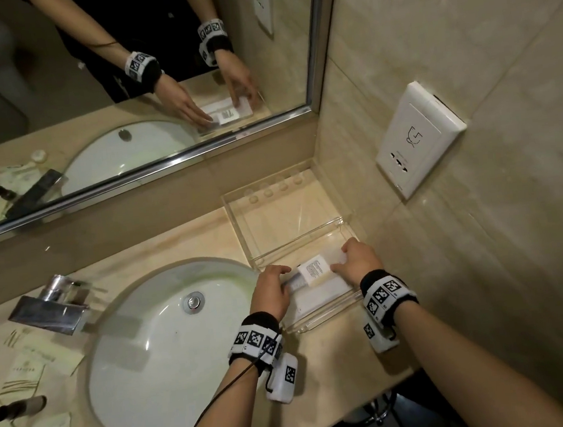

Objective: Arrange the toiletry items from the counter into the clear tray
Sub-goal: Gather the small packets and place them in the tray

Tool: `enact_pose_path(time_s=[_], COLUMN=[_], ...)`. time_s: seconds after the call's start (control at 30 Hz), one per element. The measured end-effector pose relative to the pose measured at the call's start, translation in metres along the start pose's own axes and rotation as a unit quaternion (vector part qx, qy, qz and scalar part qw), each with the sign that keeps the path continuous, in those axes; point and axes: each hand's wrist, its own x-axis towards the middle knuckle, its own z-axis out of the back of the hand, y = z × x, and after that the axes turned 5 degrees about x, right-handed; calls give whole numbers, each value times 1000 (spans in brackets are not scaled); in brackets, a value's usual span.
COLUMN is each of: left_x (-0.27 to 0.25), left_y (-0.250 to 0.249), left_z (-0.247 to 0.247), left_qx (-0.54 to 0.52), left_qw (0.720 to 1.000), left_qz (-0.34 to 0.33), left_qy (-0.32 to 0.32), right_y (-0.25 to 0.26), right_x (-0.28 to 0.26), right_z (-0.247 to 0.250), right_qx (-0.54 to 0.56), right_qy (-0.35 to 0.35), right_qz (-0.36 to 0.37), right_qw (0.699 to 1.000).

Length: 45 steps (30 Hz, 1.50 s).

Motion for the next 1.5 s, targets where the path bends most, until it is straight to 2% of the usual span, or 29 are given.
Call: enact_pose_path(time_s=[0.07,0.13,0.2,0.47,0.93,1.07,1.17,1.27,1.33,1.5], left_x=[0,2,4,6,-4,-7,-16,-36,-55,-118], left_y=[1,1,2,5,2,2,1,3,8,37], left_z=[-4,-8,-12,-21,-20,-10,8,30,44,78], left_qx=[29,48,59,64,69,52,5,-111,-166,-203], left_qw=[999,998,997,996,995,995,996,988,977,954], left_qz=[-20,-34,-42,-63,-76,-82,-53,-1,28,109], left_qy=[6,10,13,10,2,-26,-72,-109,-127,-192], right_y=[0,0,0,-4,-9,-8,0,18,37,94], right_x=[-1,1,2,7,6,2,-10,-29,-44,-89], right_z=[0,-1,-3,-17,-16,-6,2,-3,-12,-53], right_qx=[-59,-54,-40,1,4,34,112,198,229,262], right_qy=[-27,-41,-24,29,24,-2,-50,-69,-31,66], right_qz=[23,58,87,49,56,67,96,137,174,260], right_qw=[998,996,995,998,998,997,988,968,957,927])
